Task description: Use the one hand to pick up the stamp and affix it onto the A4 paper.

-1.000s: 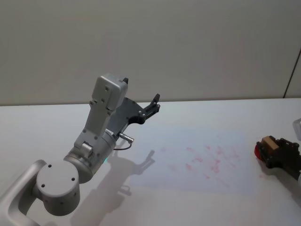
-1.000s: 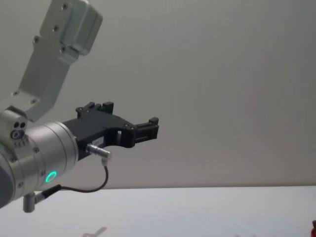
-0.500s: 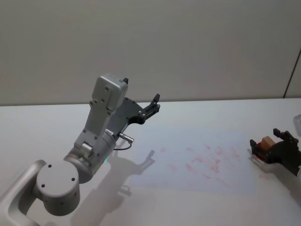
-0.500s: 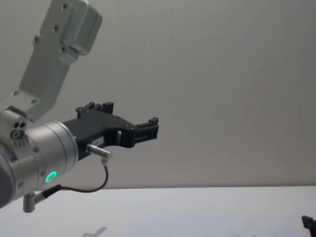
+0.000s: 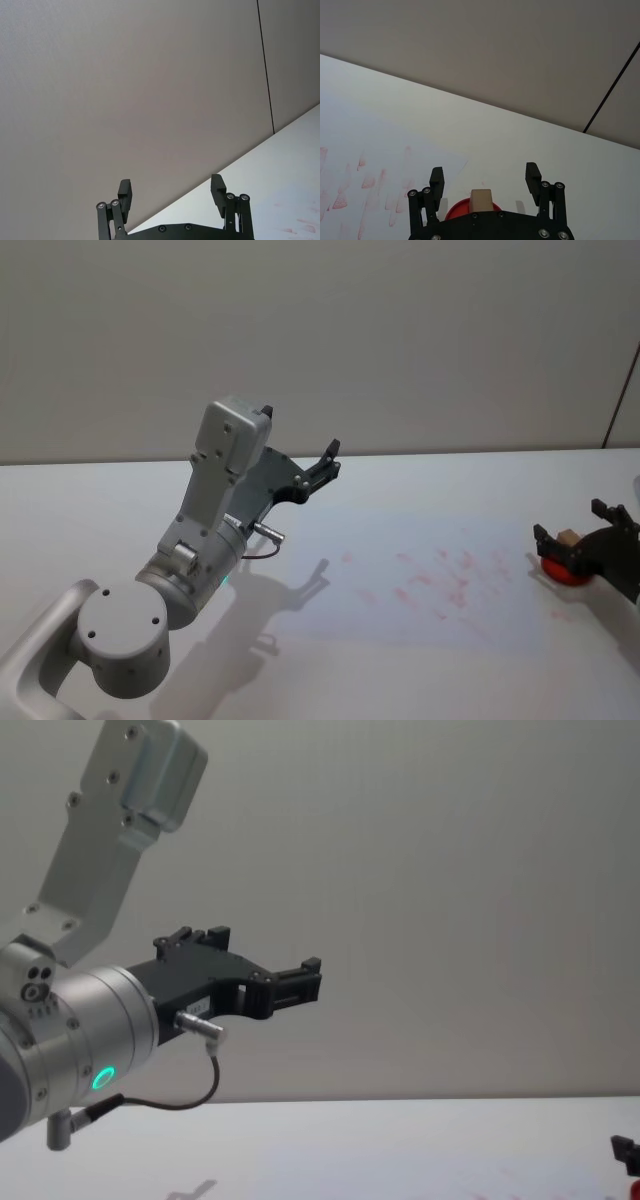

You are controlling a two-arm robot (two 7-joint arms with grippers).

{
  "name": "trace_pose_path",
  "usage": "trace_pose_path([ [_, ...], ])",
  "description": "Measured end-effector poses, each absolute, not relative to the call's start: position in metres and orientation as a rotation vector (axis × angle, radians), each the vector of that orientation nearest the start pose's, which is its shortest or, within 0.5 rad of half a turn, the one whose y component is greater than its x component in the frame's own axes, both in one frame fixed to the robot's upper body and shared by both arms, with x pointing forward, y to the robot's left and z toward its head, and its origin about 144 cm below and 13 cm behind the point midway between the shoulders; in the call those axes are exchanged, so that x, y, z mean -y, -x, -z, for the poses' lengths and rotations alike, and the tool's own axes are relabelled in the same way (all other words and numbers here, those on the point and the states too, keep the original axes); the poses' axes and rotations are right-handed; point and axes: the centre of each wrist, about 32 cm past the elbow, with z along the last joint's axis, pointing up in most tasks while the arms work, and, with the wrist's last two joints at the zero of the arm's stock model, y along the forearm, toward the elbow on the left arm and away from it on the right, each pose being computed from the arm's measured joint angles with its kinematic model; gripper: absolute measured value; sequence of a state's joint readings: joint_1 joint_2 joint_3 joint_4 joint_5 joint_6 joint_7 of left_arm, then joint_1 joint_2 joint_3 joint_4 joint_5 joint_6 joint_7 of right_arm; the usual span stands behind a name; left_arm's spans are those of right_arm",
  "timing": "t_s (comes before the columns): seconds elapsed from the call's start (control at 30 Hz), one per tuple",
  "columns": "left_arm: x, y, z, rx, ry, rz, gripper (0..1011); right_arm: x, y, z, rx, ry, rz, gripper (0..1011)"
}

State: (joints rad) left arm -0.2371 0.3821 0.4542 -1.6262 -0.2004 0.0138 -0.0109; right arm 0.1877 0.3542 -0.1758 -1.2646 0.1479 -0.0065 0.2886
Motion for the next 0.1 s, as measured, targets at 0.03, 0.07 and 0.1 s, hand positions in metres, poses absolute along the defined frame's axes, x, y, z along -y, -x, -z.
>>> trace_pose_path([
  [0.03,-0.1984,-0.492,-1.2044,0.268,-0.061,-1.124,1001,0.3133,-0.5041,-1.1166,0.027,0.294,1.203,1001],
  [0.07,-0.1984,-0.492,-1.2044,0.268,-0.061,-1.124,1001,0.3133,-0.5041,-1.1167,0.028,0.293,1.204,1001],
  [0.1,-0.1984,-0.492,-1.2044,0.268,-0.061,-1.124,1001,0.3134,-0.504,-1.1168,0.028,0.293,1.205,1001],
])
